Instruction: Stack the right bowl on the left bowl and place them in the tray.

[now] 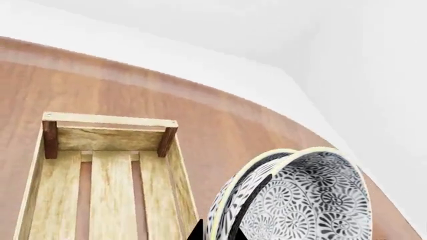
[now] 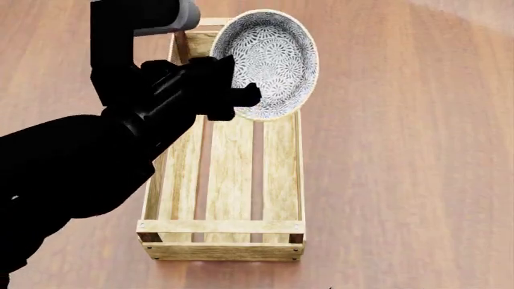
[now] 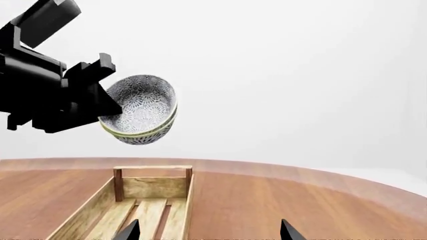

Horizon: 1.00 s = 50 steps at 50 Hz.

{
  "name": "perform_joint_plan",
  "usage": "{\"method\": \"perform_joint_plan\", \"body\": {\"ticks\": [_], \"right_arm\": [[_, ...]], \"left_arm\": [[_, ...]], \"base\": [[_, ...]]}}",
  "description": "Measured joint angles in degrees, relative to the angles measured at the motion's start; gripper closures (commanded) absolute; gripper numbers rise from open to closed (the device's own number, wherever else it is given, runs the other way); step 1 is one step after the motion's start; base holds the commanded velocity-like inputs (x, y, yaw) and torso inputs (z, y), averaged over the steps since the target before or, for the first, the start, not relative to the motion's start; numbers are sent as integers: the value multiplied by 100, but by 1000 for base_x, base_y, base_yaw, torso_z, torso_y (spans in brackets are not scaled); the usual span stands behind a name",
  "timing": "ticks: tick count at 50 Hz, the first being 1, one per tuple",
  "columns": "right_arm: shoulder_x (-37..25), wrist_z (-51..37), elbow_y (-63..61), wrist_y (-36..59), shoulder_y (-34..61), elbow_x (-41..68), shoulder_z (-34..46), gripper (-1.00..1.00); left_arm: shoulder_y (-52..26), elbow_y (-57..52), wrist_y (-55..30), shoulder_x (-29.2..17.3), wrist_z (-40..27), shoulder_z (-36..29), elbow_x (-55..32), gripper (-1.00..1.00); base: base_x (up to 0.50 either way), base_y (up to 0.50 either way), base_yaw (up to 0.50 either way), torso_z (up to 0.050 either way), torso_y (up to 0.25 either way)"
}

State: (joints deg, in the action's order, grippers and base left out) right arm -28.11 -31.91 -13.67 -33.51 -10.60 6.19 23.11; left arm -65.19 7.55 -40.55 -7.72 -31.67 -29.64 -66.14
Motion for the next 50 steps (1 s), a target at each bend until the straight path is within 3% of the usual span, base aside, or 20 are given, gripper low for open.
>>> {"method": "perform_joint_plan", "body": {"ticks": [16, 50], "right_arm": [[9, 1, 119, -81, -29, -16, 34, -100], [-20, 4, 218, -135, -34, 0, 61, -100]], "left_arm": [[-13, 1119, -72, 312, -521, 236, -439, 100], [-212, 2429, 170, 487, -50, -249, -610, 100]], "base": [[0, 0, 0, 0, 1], [0, 0, 0, 0, 1]]}}
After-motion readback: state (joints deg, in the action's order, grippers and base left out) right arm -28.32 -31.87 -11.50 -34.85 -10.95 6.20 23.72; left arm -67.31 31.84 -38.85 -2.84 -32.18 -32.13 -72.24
